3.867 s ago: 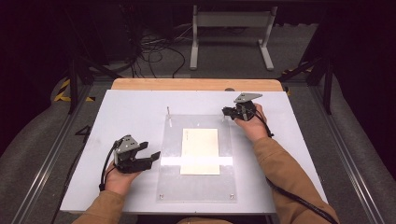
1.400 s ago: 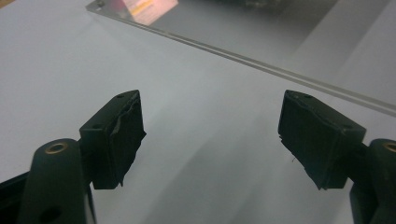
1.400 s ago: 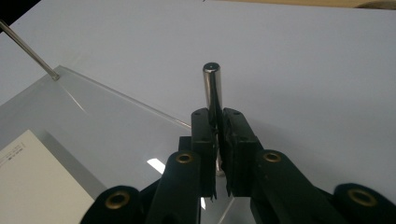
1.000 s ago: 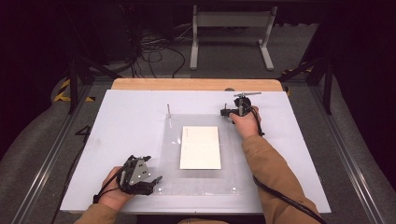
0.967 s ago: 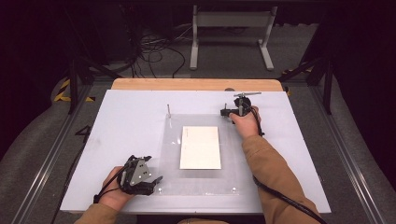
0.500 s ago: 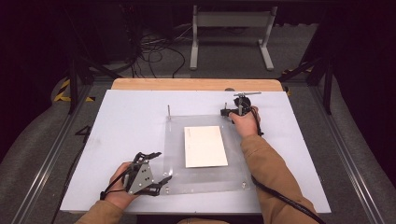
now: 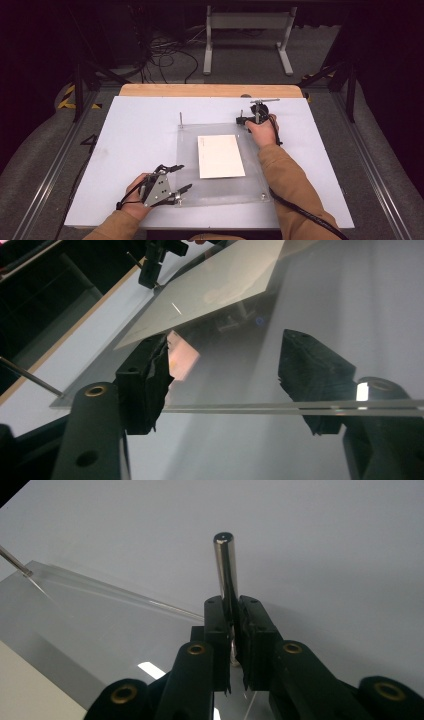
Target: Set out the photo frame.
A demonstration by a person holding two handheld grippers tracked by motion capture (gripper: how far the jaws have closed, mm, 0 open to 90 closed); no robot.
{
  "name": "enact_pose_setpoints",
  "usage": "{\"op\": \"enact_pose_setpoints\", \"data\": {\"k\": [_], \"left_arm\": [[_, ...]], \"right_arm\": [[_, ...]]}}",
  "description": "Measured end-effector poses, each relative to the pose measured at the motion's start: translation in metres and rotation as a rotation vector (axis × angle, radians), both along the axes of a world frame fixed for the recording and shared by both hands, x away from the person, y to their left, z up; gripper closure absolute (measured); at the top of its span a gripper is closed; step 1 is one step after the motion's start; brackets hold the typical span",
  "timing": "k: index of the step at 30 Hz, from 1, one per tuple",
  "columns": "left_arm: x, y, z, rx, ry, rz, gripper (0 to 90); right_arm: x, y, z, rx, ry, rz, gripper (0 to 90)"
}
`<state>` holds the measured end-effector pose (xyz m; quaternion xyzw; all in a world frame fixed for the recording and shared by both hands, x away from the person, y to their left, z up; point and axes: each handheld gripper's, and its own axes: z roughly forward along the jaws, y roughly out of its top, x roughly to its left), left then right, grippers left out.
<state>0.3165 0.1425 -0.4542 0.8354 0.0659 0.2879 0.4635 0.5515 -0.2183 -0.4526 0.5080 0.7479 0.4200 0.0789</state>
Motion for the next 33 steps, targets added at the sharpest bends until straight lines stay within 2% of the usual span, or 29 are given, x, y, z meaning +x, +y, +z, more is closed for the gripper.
{"op": "enact_pose_setpoints", "data": {"k": [3, 6, 9, 13, 15, 17, 20, 25, 27, 28, 30, 31, 33], "left_arm": [[0.0, 0.002, 0.002, -0.027, -0.017, 0.031, 46.7], [0.002, 0.003, 0.006, -0.033, -0.027, 0.034, 51.3], [0.002, 0.005, 0.006, -0.045, -0.013, 0.057, 52.9], [0.003, 0.005, 0.008, -0.045, -0.023, 0.063, 54.2], [0.003, 0.006, 0.009, -0.055, -0.013, 0.078, 55.0], [0.005, 0.008, 0.012, -0.071, -0.013, 0.085, 56.0], [0.007, 0.01, 0.014, -0.094, 0.0, 0.093, 56.7], [0.007, 0.01, 0.016, -0.088, 0.0, 0.098, 56.9], [0.007, 0.011, 0.018, -0.089, 0.003, 0.101, 56.9], [0.007, 0.011, 0.018, -0.088, 0.004, 0.102, 56.8], [0.008, 0.011, 0.019, -0.093, 0.011, 0.104, 56.7], [0.008, 0.011, 0.019, -0.093, 0.011, 0.104, 56.7], [0.009, 0.012, 0.02, -0.097, 0.017, 0.104, 56.5]], "right_arm": [[0.0, -0.001, 0.0, 0.003, -0.001, 0.006, 83.2], [0.001, 0.0, 0.0, -0.002, 0.003, 0.006, 83.3], [0.002, 0.001, 0.002, -0.023, 0.003, 0.018, 83.3], [0.003, -0.002, 0.002, -0.006, 0.004, 0.036, 82.5], [0.002, -0.005, 0.002, -0.002, 0.006, 0.054, 79.2], [-0.001, -0.007, 0.003, -0.008, -0.008, 0.083, 71.5], [-0.013, -0.011, 0.01, -0.066, -0.088, 0.126, 61.9], [-0.038, -0.029, 0.026, -0.024, -0.204, 0.195, 54.8], [-0.053, -0.04, 0.033, -0.013, -0.271, 0.238, 51.7], [-0.064, -0.047, 0.037, -0.018, -0.323, 0.272, 49.6], [-0.077, -0.055, 0.042, -0.024, -0.388, 0.321, 48.3], [-0.077, -0.055, 0.042, -0.024, -0.388, 0.321, 48.3], [-0.096, -0.064, 0.049, -0.013, -0.481, 0.385, 47.0]]}}
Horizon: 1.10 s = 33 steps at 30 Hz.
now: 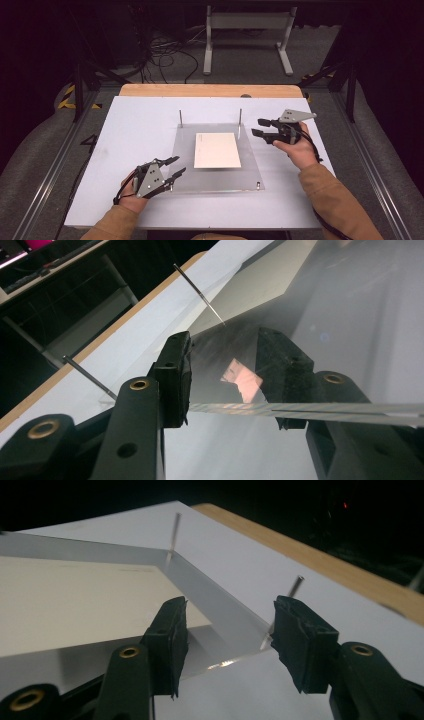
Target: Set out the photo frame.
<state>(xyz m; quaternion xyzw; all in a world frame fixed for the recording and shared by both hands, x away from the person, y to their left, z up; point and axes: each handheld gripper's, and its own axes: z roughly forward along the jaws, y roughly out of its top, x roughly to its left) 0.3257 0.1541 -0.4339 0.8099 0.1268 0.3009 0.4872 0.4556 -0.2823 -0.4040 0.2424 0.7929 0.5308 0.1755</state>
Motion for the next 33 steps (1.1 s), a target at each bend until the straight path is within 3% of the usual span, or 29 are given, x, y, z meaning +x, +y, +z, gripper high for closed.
{"op": "enact_pose_setpoints", "data": {"k": [3, 6, 13, 19, 22, 24, 27, 29, 33], "left_arm": [[0.001, 0.001, 0.002, -0.006, 0.014, 0.001, 56.0], [0.003, 0.002, 0.003, -0.012, 0.023, 0.004, 55.6], [0.004, 0.003, 0.005, -0.014, 0.035, 0.006, 55.1], [0.004, 0.003, 0.006, -0.018, 0.043, 0.004, 55.0], [0.005, 0.003, 0.006, -0.02, 0.044, 0.003, 55.0], [0.005, 0.004, 0.007, -0.019, 0.044, 0.003, 55.0], [0.006, 0.004, 0.008, -0.018, 0.046, 0.002, 55.0], [0.006, 0.004, 0.008, -0.019, 0.046, 0.001, 55.0], [0.007, 0.004, 0.009, -0.024, 0.048, -0.001, 55.0]], "right_arm": [[-0.026, -0.009, 0.008, 0.023, -0.072, 0.052, 45.0], [-0.047, -0.012, 0.01, -0.024, -0.111, 0.072, 42.4], [-0.086, -0.02, 0.006, -0.025, -0.133, 0.075, 36.0], [-0.097, -0.017, 0.003, -0.054, -0.149, 0.104, 33.0], [-0.099, -0.016, -0.001, -0.098, -0.165, 0.115, 32.6], [-0.099, -0.015, -0.006, -0.156, -0.181, 0.12, 32.7], [-0.098, -0.012, -0.01, -0.177, -0.194, 0.124, 32.7], [-0.099, -0.005, -0.014, -0.201, -0.223, 0.142, 31.7], [-0.101, 0.012, -0.017, -0.202, -0.268, 0.181, 30.0]]}}
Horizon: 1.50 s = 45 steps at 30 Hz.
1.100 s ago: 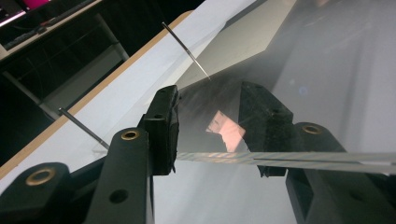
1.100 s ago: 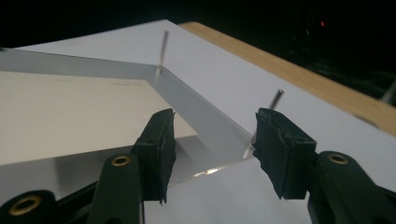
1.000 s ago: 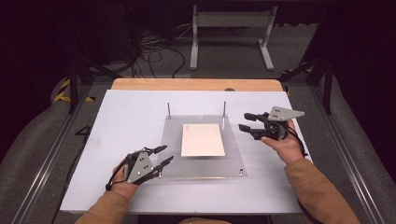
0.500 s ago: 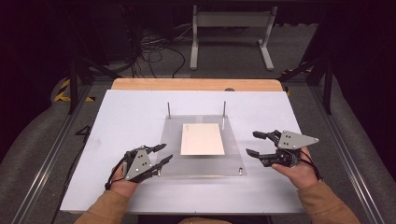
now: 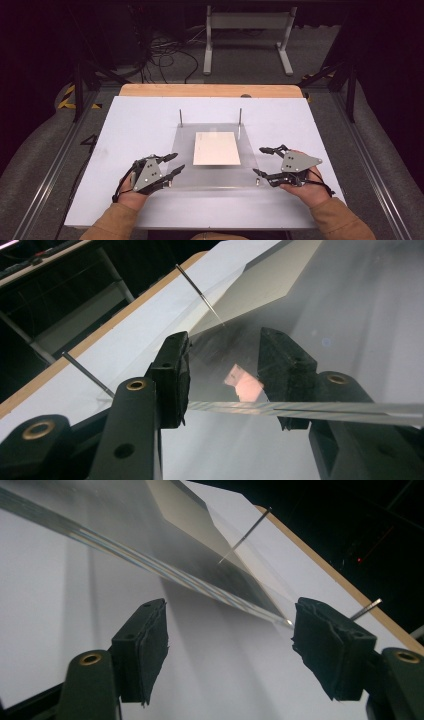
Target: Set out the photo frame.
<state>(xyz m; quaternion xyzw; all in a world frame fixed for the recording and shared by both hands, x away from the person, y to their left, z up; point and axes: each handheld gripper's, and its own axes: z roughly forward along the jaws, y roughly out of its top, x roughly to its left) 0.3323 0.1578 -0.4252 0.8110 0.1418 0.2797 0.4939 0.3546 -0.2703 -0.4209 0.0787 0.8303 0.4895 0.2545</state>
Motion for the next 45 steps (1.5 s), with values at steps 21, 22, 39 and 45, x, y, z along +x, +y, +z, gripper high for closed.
{"op": "enact_pose_setpoints", "data": {"k": [21, 22, 39, 45], "left_arm": [[0.002, 0.001, 0.0, -0.015, -0.003, -0.012, 55.4], [0.002, 0.001, 0.001, -0.017, -0.007, -0.013, 55.6], [0.005, -0.003, 0.025, -0.046, -0.068, 0.032, 57.8], [0.009, -0.004, 0.043, -0.092, -0.105, 0.038, 57.6]], "right_arm": [[0.003, 0.041, -0.001, 0.058, -0.07, 0.075, 58.9], [0.003, 0.041, 0.0, 0.063, -0.067, 0.072, 59.6], [0.005, 0.044, 0.032, 0.009, -0.121, 0.038, 69.1], [0.007, 0.043, 0.05, 0.026, -0.151, 0.028, 69.3]]}}
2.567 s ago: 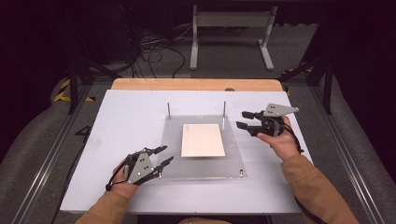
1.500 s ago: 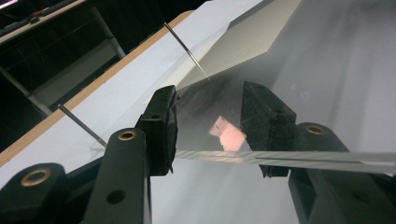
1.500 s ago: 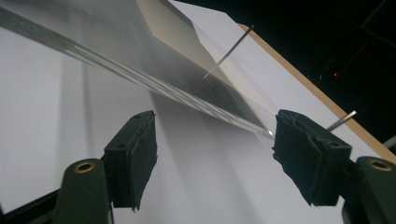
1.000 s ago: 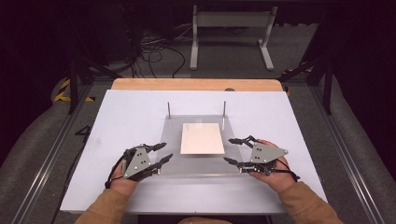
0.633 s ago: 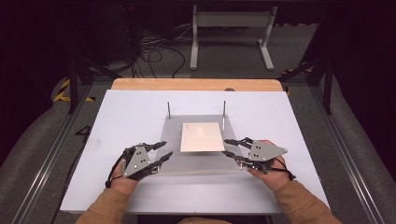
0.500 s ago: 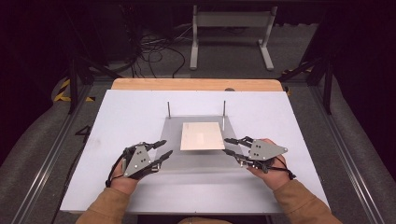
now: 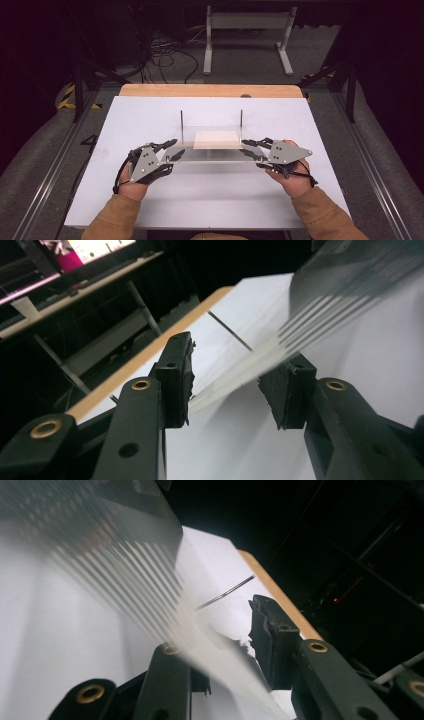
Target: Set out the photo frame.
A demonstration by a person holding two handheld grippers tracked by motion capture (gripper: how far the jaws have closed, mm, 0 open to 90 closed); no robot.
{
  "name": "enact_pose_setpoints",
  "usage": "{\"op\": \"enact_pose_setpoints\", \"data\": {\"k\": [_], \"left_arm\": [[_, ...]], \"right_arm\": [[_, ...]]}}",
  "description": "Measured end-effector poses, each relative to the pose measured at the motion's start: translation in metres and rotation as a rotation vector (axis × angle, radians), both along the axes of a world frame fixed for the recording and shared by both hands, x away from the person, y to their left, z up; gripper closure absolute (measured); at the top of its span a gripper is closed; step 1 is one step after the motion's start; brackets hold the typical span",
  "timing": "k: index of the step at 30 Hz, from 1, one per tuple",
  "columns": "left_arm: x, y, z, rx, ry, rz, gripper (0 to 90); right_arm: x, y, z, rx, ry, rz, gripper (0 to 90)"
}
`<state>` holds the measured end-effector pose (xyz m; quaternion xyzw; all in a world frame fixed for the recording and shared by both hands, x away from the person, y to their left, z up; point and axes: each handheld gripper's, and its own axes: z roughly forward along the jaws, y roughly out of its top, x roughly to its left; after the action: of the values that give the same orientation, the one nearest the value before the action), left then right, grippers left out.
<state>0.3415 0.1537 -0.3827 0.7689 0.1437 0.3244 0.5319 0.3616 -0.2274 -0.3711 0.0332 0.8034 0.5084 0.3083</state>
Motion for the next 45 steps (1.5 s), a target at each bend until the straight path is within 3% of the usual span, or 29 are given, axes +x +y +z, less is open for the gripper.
{"op": "enact_pose_setpoints", "data": {"k": [7, 10, 12, 15, 20, 27, 33, 34, 36, 45], "left_arm": [[0.004, -0.002, 0.021, -0.058, -0.05, 0.005, 57.9], [0.005, -0.004, 0.029, -0.069, -0.061, 0.007, 58.0], [0.006, -0.004, 0.036, -0.076, -0.068, 0.003, 57.7], [0.007, -0.004, 0.051, -0.108, -0.045, -0.018, 56.6], [0.007, -0.006, 0.063, -0.151, -0.008, -0.034, 56.9], [0.015, -0.012, 0.066, -0.181, 0.033, -0.039, 56.6], [0.029, -0.014, 0.067, -0.232, 0.134, -0.05, 55.9], [0.031, -0.014, 0.066, -0.242, 0.136, -0.046, 55.7], [0.035, -0.014, 0.066, -0.255, 0.146, -0.043, 55.6], [0.041, -0.017, 0.068, -0.267, 0.162, -0.027, 57.2]], "right_arm": [[-0.005, 0.0, 0.025, 0.003, -0.09, -0.021, 69.3], [-0.006, -0.001, 0.034, 0.018, -0.101, -0.019, 69.6], [-0.006, -0.003, 0.042, 0.047, -0.072, -0.002, 70.8], [-0.006, -0.006, 0.053, 0.074, -0.025, 0.024, 72.6], [-0.003, -0.011, 0.068, 0.099, 0.064, 0.039, 72.8], [0.001, -0.016, 0.084, 0.111, 0.134, 0.043, 73.7], [0.01, -0.021, 0.091, 0.146, 0.195, 0.068, 75.6], [0.014, -0.021, 0.091, 0.153, 0.214, 0.072, 75.5], [0.021, -0.022, 0.091, 0.175, 0.224, 0.082, 74.5], [0.033, -0.022, 0.093, 0.201, 0.223, 0.012, 64.7]]}}
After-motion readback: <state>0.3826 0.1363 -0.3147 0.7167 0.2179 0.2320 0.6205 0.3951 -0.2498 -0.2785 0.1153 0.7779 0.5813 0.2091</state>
